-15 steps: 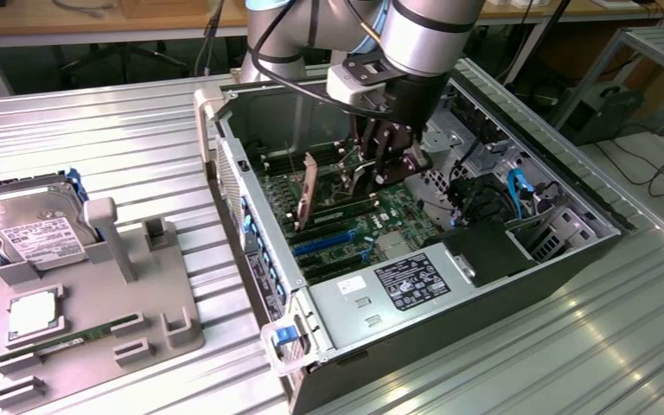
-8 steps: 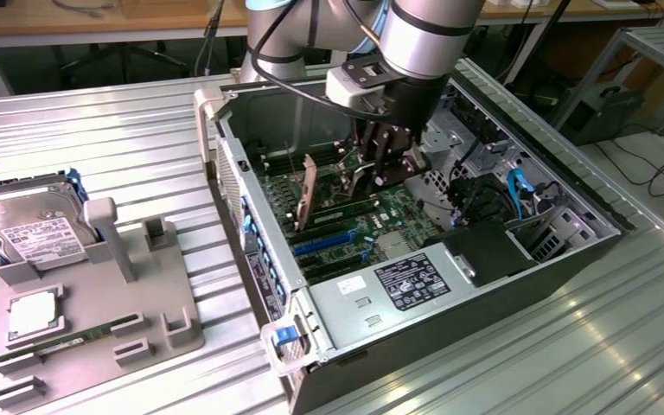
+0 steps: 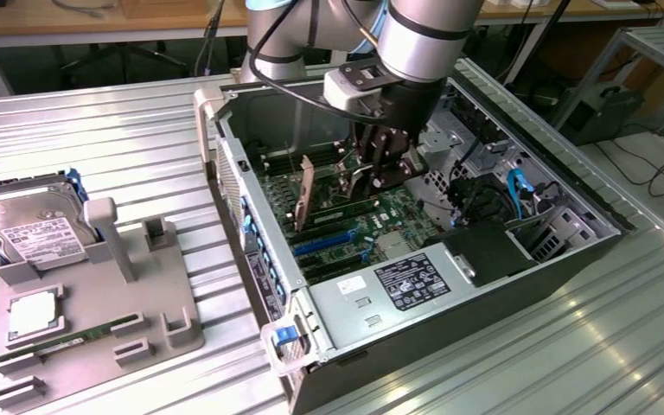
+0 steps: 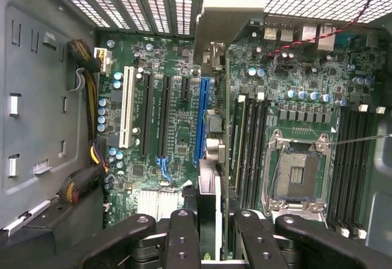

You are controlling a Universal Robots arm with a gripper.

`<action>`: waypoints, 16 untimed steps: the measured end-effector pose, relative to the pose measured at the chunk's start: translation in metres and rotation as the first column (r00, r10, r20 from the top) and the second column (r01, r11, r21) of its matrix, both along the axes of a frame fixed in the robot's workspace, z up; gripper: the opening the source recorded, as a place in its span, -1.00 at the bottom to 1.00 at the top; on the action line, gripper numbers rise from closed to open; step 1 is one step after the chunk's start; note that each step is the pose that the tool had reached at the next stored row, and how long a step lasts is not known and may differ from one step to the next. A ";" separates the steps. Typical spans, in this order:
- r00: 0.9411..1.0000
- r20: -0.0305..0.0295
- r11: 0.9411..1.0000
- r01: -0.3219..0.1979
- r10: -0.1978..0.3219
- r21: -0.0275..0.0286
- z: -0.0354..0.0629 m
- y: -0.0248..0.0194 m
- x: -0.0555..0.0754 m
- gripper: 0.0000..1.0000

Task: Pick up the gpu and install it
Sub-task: 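Insert the gpu into the slot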

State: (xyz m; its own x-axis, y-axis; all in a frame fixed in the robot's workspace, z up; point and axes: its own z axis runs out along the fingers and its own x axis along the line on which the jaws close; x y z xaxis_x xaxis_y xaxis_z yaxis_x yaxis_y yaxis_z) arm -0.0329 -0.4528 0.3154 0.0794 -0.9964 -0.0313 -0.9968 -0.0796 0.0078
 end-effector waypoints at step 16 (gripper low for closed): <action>0.995 0.000 0.995 0.102 -0.102 0.000 -0.0058 0.0000 0.000 -0.45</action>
State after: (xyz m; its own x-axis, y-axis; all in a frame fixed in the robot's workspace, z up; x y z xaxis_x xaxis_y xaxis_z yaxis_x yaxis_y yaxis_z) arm -0.0332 -0.4528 0.3096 -0.0223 -0.9993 -0.0308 -0.9997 0.0221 0.0078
